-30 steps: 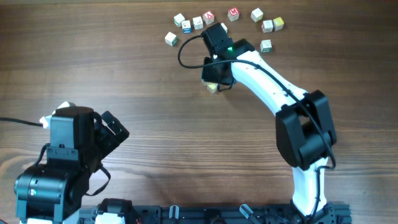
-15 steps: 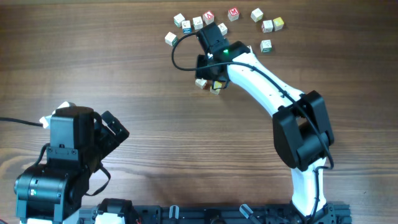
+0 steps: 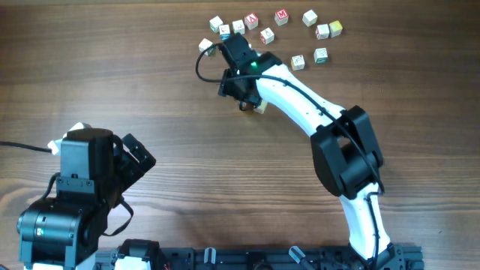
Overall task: Form a tower
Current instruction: 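Move the white Y block over the yellow S block and lower it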
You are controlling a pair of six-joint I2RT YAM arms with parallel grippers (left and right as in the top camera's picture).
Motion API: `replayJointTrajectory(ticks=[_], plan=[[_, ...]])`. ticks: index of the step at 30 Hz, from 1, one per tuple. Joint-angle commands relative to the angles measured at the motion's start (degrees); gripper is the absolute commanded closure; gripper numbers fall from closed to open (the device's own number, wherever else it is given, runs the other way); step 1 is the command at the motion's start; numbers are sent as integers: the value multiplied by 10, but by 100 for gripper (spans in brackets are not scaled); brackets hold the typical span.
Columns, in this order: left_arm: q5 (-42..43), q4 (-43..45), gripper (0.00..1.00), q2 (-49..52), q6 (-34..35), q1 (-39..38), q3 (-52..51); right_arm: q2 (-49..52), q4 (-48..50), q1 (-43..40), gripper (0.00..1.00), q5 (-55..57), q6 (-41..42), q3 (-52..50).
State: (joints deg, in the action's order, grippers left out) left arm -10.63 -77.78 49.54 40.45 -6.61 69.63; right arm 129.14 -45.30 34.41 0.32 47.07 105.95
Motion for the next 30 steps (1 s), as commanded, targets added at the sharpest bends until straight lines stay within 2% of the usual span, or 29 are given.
replayJointTrajectory(ticks=[1, 8, 13, 15, 19, 22, 27, 30], plan=[[1, 1, 0, 0, 7, 4, -3, 8, -35, 1, 33, 42, 58, 31], [1, 1, 0, 0, 7, 4, -3, 26, -32, 7, 36, 45, 100, 27], [1, 1, 0, 0, 7, 4, -3, 56, -27, 7, 40, 33, 101, 27], [1, 1, 0, 0, 7, 4, -3, 63, -25, 7, 45, 37, 101, 27], [1, 1, 0, 0, 7, 4, -3, 68, -19, 7, 66, 41, 89, 27], [1, 1, 0, 0, 7, 3, -3, 55, -26, 7, 71, 14, 29, 32], [1, 1, 0, 0, 7, 4, -3, -33, -90, 4, 71, 53, 10, 41], [1, 1, 0, 0, 7, 4, -3, -50, -101, 4, 68, 94, 11, 41]])
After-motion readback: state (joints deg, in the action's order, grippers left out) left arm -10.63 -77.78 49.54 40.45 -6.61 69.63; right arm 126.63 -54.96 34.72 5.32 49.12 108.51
